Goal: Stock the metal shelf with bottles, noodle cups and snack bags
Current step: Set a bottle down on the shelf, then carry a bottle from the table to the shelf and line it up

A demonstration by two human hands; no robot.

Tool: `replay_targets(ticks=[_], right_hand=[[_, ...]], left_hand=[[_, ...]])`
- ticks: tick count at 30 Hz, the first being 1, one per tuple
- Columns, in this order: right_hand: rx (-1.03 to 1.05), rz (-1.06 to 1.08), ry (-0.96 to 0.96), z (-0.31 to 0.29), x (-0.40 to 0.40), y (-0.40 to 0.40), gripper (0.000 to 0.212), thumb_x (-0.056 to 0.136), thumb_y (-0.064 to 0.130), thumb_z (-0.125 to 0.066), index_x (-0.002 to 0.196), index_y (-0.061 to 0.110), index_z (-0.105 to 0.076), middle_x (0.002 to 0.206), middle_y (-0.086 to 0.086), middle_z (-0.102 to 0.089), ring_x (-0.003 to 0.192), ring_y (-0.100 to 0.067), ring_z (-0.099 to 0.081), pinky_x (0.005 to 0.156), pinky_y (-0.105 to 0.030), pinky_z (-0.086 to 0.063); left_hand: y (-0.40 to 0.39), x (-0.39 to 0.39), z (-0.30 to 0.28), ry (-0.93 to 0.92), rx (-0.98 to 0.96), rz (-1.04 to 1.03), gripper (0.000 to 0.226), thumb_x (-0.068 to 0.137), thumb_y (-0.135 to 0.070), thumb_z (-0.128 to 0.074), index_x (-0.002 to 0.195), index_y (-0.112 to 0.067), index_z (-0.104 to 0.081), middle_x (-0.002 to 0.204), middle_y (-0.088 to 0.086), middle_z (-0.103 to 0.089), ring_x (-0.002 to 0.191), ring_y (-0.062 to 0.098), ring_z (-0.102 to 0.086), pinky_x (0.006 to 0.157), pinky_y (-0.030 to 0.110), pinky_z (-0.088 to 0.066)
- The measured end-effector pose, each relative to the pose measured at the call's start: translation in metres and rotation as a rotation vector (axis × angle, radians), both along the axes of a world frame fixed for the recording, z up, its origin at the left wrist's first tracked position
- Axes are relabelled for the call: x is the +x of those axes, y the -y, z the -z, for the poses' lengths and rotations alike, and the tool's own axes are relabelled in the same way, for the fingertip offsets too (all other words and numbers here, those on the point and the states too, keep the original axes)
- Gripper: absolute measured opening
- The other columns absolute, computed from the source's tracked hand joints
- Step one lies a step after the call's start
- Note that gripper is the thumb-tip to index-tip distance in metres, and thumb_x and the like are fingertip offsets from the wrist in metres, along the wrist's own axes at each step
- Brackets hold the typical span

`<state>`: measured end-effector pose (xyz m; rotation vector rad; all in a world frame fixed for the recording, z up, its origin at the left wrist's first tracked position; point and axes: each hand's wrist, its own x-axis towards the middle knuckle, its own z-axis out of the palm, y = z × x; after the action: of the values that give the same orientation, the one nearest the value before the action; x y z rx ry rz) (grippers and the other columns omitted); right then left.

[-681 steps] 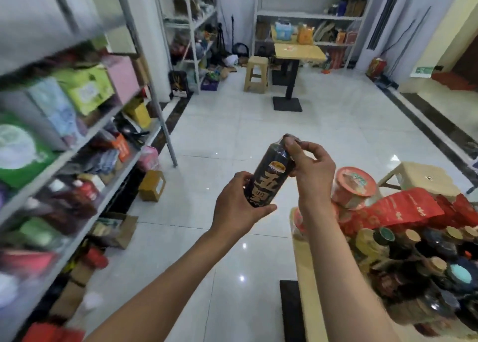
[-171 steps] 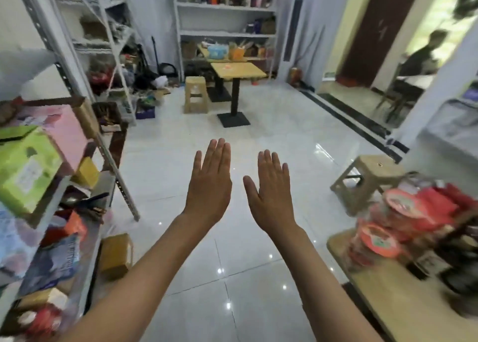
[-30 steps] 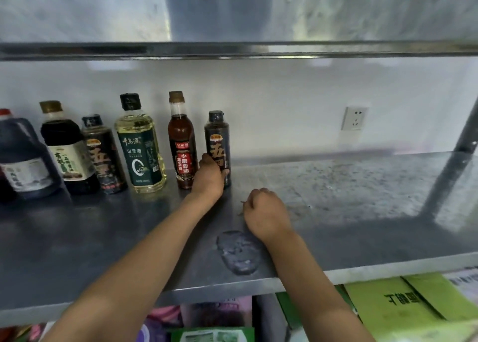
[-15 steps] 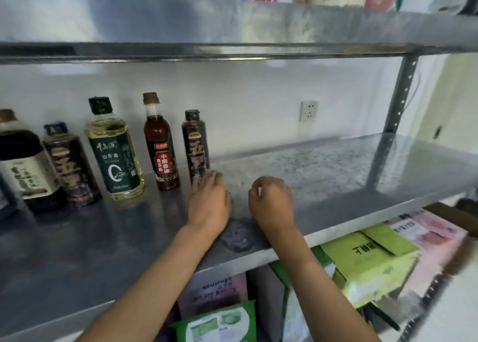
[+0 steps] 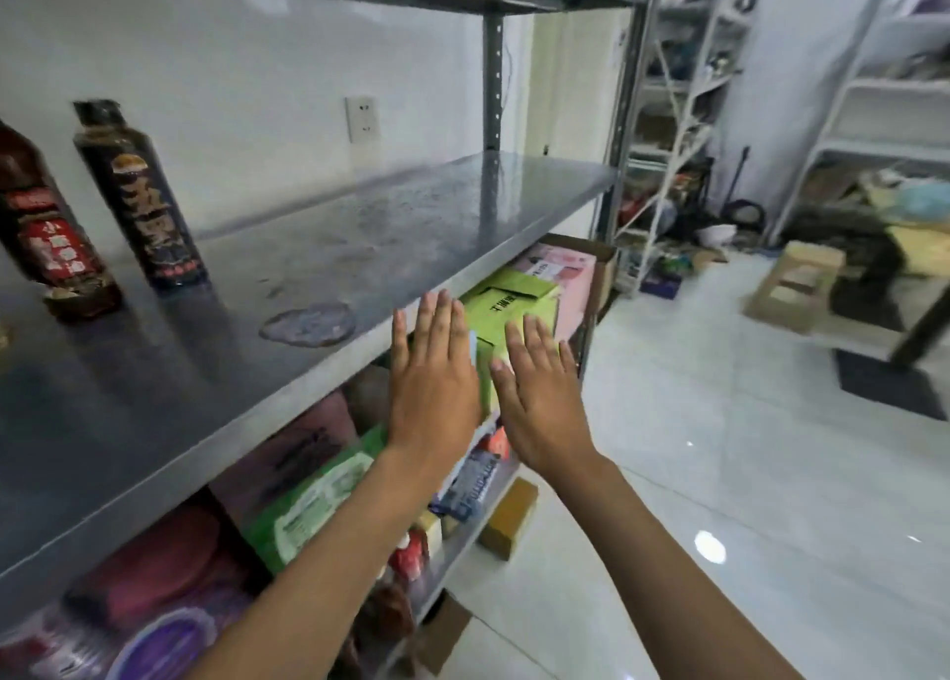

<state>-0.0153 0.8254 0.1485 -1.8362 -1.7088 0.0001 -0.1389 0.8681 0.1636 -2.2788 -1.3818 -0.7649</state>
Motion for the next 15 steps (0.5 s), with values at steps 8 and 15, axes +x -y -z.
replay_targets(ticks=[8, 15], right_hand=[[-0.040, 0.446, -0.127, 0.021, 0.091, 0.166, 0.059, 0.103, 0.048, -0.018, 0.157, 0.023, -0.011, 0.165, 0.004, 0.000, 0.150, -0.006, 0.010, 0.120, -0.027, 0.011], [-0.008, 0.807, -0.256, 0.040, 0.148, 0.316, 0.058, 0.105, 0.044, -0.023, 0.157, 0.021, -0.014, 0.165, 0.005, -0.005, 0.150, -0.005, 0.004, 0.120, -0.025, 0.007]], left_hand=[[0.106, 0.139, 0.025, -0.020, -0.083, 0.485, 0.064, 0.095, -0.018, -0.041, 0.152, 0.000, -0.019, 0.160, 0.017, -0.018, 0.150, 0.031, -0.008, 0.121, 0.051, -0.004], [0.235, 0.231, 0.037, -0.068, -0.184, 0.850, 0.063, 0.101, -0.025, -0.040, 0.155, -0.006, -0.013, 0.163, 0.011, -0.009, 0.151, 0.028, 0.002, 0.122, 0.048, -0.001]])
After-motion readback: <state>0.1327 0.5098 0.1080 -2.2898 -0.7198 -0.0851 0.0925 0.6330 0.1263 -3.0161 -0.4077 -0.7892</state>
